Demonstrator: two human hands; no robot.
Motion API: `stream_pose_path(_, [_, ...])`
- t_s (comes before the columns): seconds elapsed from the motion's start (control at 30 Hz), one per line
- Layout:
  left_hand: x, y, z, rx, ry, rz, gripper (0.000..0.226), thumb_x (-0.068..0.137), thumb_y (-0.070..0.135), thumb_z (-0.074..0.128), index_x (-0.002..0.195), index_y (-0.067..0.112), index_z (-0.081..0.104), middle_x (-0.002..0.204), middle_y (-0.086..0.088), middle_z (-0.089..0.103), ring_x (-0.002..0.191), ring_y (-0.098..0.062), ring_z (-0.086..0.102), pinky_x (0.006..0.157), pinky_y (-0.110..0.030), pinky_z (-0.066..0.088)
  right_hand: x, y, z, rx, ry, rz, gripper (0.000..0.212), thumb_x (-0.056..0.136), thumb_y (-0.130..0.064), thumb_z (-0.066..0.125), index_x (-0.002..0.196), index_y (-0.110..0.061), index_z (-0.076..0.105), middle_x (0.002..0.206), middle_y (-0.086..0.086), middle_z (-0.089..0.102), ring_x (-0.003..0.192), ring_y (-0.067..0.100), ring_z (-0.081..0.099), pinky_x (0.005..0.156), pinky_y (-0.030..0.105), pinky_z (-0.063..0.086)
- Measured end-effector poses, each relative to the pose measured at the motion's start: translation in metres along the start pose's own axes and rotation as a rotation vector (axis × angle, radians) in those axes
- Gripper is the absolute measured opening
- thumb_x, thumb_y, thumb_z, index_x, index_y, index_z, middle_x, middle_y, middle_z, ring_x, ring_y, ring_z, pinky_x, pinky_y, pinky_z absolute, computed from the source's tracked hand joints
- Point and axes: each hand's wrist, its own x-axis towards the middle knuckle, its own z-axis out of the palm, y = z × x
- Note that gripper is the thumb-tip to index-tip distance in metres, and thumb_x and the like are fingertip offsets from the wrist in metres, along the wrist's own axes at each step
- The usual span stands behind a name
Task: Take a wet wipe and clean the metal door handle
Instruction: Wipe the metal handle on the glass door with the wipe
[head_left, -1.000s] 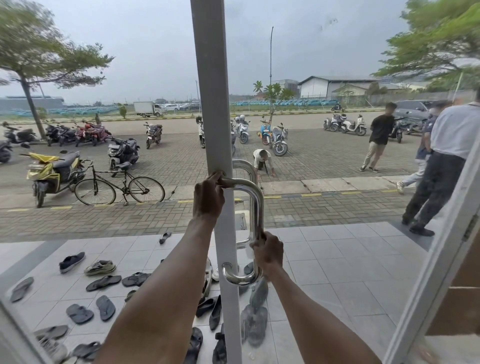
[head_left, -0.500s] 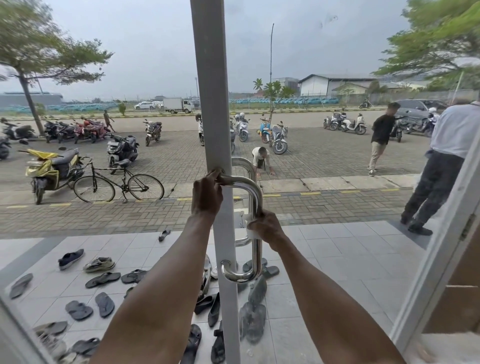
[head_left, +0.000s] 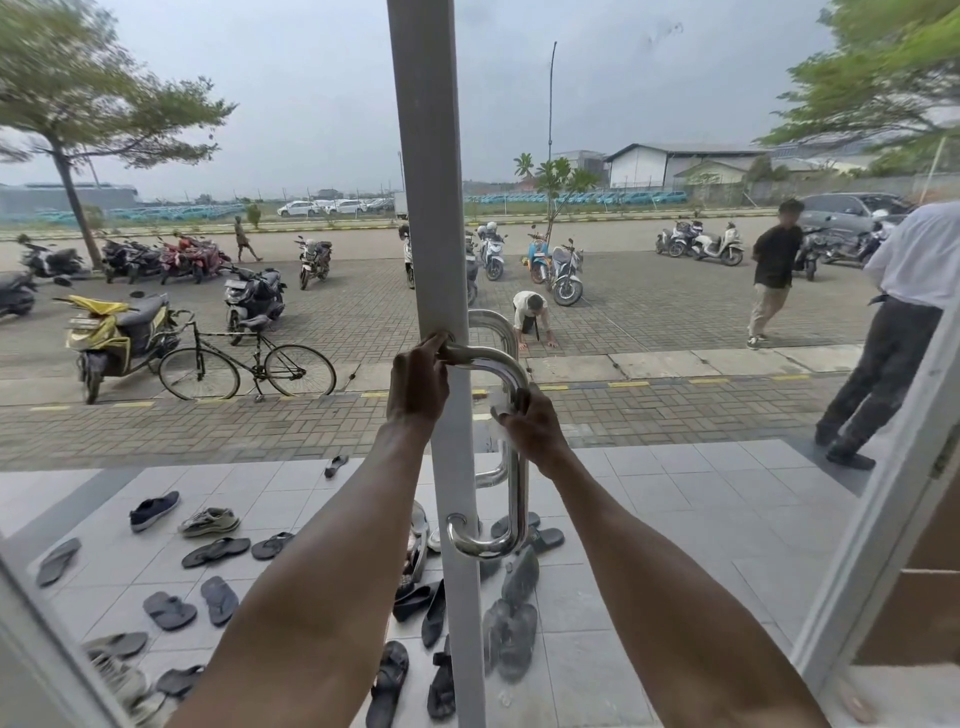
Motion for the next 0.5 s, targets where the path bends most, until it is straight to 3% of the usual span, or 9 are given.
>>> stream_pose_path(0.1, [0.0,-0.003,0.002,0.0,0.003,0.015,0.036,0.081,-0.006,0.057,0.109,0.013,0.069,0.105,-0.007,0.075,0.096,-0.027,0.071,0.075,-0.018,0.043,0.006,-0.021,-0.002,0.108,0.084,-0.059,0.025,0.085,-0.011,0.072,0.105,-0.011,0.057,0.085,-0.003,0.059,0.077,0.012,0.056,0.073,0.028,0.048])
stream_pose_path(0.2, [-0.001,-0.007,0.003,-0.017,0.016,0.041,0.038,0.081,-0.005,0.06,0.114,0.013,0.069,0.108,-0.006,0.075,0.098,-0.026,0.071,0.08,-0.02,0.047,-0.001,-0.012,0.004,0.138,0.113,-0.011,0.026,0.086,-0.015,0.073,0.108,-0.009,0.059,0.094,0.002,0.065,0.085,0.016,0.061,0.078,0.032,0.051])
stream_pose_path(0.37, [-0.001,-0.014,0.005,-0.05,0.031,0.082,0.039,0.082,-0.002,0.063,0.117,0.012,0.069,0.107,-0.006,0.076,0.098,-0.025,0.072,0.082,-0.027,0.053,-0.019,0.038,0.013,0.099,0.005,0.159,0.015,0.084,-0.029,0.077,0.087,-0.022,0.065,0.087,0.001,0.065,0.085,0.019,0.061,0.074,0.028,0.047])
stream_pose_path(0.5, [-0.002,-0.014,0.006,-0.067,0.057,0.096,0.039,0.081,-0.006,0.063,0.117,0.009,0.069,0.11,-0.008,0.075,0.098,-0.025,0.072,0.084,-0.024,0.051,-0.033,0.059,0.014,0.017,-0.096,0.298,0.029,0.086,-0.035,0.073,0.108,-0.019,0.067,0.099,0.002,0.068,0.095,0.021,0.063,0.083,0.031,0.049])
